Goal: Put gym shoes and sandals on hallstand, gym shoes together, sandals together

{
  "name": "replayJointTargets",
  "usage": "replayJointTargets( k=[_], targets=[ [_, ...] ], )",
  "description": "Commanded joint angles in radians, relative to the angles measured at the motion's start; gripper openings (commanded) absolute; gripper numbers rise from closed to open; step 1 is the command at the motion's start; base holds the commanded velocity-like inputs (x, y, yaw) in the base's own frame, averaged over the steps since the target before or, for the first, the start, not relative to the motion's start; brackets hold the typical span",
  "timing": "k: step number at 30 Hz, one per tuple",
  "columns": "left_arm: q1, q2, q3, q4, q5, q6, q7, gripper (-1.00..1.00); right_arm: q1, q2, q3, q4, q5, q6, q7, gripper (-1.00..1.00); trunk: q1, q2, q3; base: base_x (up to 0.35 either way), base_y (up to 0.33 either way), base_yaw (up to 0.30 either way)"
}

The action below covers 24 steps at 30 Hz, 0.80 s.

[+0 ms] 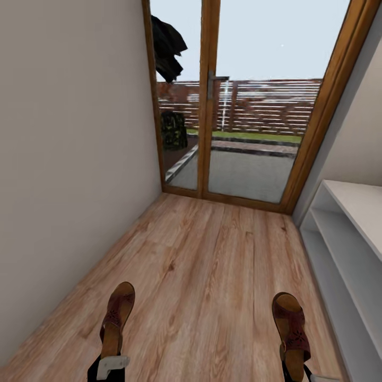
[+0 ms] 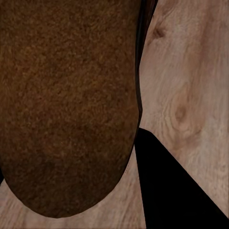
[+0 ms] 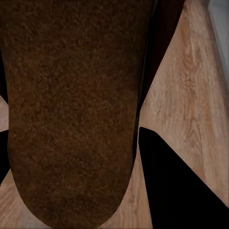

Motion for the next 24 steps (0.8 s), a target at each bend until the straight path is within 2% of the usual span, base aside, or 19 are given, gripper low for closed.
replayJointTargets(
  k=[1,18,24],
  targets=[
    [0.000,0.000,-0.002,0.000,0.000,-0.002,0.003,-1.00,0.000,0.002,-0.006,-0.002,0.006,-0.001,0.007,-1.00,0.001,0.000,-0.001,0.338,0.000,-0.002],
    [0.000,0.001,-0.002,0.000,0.000,-0.002,0.003,-1.00,0.000,0.002,-0.006,-0.003,0.006,-0.001,0.006,-1.00,0.001,0.000,-0.001,0.338,0.000,0.000],
    [0.000,0.002,-0.002,0.000,0.001,-0.002,0.003,-1.00,0.000,0.002,-0.006,-0.002,0.006,0.000,0.006,-1.00,0.001,0.000,0.001,0.338,0.039,-0.159]
  ],
)
